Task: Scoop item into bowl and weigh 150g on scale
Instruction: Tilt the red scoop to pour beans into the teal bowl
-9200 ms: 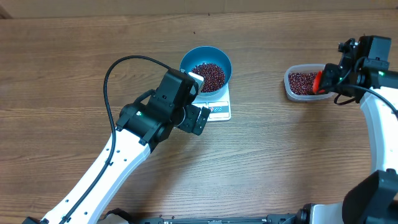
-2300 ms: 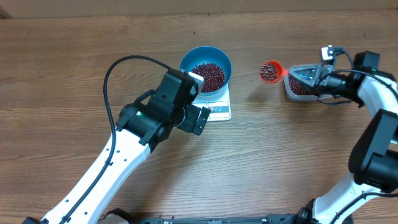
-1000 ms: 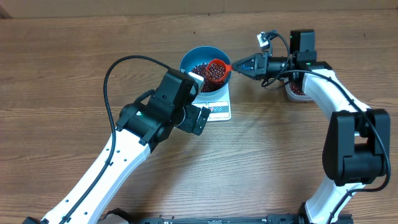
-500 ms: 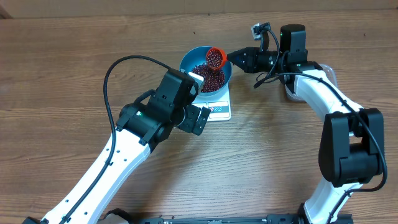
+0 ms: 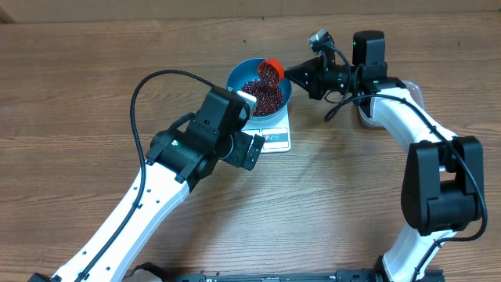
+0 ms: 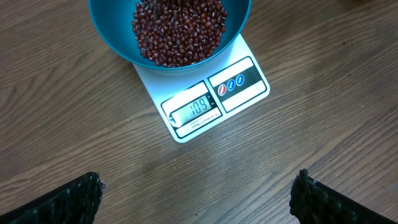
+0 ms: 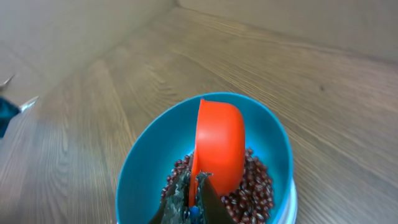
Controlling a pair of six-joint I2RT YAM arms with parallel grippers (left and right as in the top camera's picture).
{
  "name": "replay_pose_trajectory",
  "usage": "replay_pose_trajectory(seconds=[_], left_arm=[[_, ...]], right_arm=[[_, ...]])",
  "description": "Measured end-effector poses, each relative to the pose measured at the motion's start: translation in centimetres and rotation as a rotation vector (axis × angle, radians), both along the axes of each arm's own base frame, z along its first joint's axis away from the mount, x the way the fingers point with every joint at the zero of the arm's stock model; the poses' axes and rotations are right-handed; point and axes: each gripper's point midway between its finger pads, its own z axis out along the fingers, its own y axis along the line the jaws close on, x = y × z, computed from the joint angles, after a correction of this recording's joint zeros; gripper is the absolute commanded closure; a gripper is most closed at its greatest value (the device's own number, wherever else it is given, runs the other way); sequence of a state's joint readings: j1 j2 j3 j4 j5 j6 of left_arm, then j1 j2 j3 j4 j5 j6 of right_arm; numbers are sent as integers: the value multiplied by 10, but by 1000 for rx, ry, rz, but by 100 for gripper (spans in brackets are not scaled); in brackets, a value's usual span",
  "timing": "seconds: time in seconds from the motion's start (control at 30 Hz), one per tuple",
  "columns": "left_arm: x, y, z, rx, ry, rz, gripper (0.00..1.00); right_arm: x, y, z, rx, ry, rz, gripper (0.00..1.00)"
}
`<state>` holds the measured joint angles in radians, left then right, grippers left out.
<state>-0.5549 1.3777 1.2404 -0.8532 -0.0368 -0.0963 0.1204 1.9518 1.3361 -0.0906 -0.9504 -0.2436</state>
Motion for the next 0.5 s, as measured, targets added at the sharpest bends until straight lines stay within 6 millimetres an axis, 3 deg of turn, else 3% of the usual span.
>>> replay_pose_trajectory(seconds=[0.5], left_arm=[[0,0,0,0,0,0,1]], right_arm=[[-11,6,6,-12,-158,127,96]])
